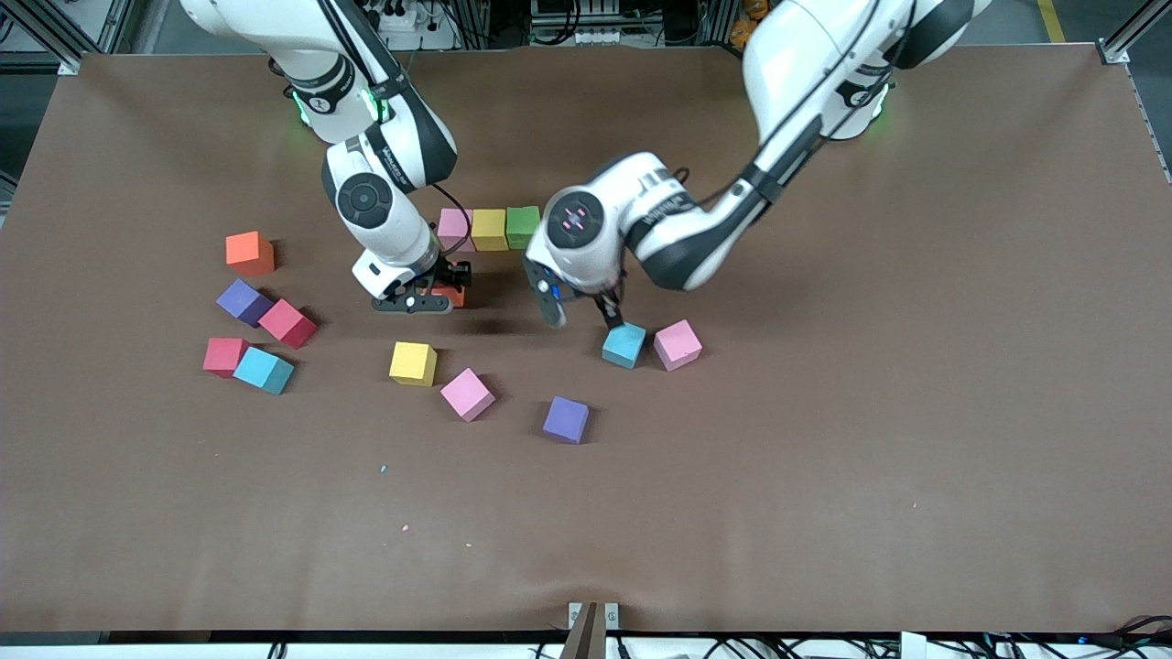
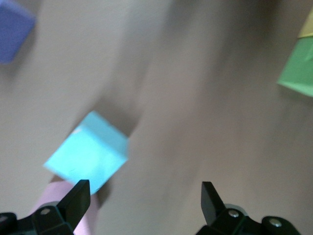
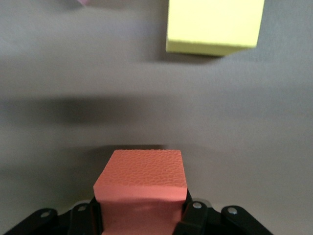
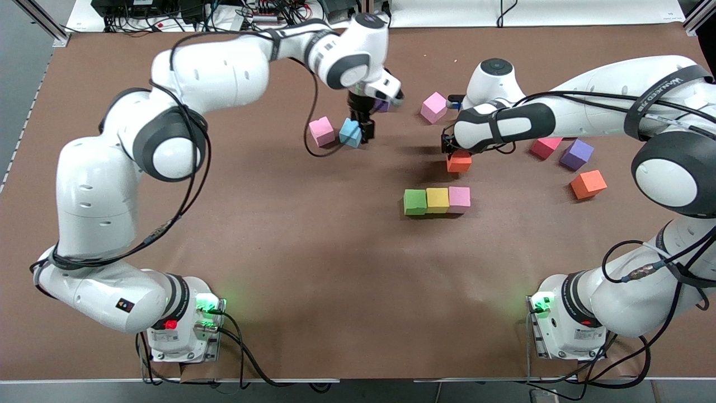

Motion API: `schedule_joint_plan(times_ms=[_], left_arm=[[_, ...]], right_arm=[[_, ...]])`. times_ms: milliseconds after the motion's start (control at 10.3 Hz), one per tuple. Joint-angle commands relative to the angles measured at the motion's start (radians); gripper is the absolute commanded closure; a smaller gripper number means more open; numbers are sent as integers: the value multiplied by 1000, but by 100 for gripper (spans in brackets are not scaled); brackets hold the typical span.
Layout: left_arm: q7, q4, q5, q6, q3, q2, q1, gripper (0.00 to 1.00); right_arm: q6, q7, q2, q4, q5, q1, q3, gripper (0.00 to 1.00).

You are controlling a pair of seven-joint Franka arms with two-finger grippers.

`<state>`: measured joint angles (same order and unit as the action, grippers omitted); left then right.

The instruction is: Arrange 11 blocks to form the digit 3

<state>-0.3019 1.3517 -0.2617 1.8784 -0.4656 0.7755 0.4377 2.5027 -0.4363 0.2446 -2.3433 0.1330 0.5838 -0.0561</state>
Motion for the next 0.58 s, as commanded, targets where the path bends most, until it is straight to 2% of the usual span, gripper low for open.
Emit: schedule_joint_plan(times_ms=[0,97,290,484], left_arm=[[-43,15,45,8,-1,-4,-53,0],[-16,17,53,10,1,-7,-59,0],[207,21,84,27,1,1,-94,0],[323,47,107,82,2,8,-111,0]], right_arm=[[50,-16,-8,-57,11,22,-4,100],[68,-19,-2,-70,13,28,-4,100],[76,-22,1,-76,43,45,-2,100],[77,-22,1,-79,74,63,-4,100]])
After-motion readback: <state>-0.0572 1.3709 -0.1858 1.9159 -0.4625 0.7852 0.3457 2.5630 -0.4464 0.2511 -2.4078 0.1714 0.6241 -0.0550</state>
